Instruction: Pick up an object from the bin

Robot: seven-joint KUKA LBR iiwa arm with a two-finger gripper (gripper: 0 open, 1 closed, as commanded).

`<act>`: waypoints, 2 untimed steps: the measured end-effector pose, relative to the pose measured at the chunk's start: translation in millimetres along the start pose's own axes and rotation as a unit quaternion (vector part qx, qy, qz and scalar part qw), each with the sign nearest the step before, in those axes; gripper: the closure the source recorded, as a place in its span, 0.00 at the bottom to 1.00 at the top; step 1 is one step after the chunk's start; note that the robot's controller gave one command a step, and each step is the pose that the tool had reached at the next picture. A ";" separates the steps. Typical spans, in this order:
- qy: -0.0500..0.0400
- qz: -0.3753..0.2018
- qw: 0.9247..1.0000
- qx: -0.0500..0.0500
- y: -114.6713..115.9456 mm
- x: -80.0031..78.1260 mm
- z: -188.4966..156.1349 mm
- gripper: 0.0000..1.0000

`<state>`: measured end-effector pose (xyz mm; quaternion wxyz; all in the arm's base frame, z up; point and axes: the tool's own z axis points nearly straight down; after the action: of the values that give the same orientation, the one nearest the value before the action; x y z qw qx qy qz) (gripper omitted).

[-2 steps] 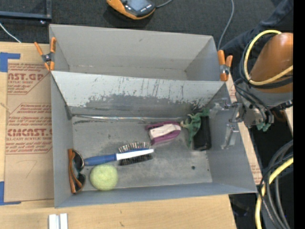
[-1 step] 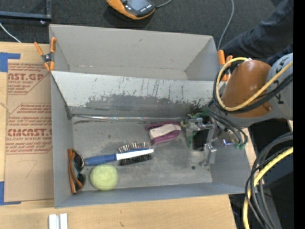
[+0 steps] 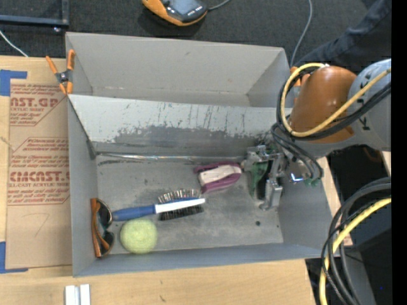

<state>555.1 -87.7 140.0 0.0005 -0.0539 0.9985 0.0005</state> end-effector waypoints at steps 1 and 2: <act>0.003 -0.006 1.000 0.000 -41.9 56.3 -97.1 0.00; -0.003 -0.013 1.000 0.001 -5.6 45.8 -33.2 0.00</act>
Offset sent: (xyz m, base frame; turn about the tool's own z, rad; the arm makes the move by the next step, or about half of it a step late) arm -0.0349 0.0392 -0.0700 -0.0460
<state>510.1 -98.2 173.1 0.0035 -0.0672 0.9977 -0.0005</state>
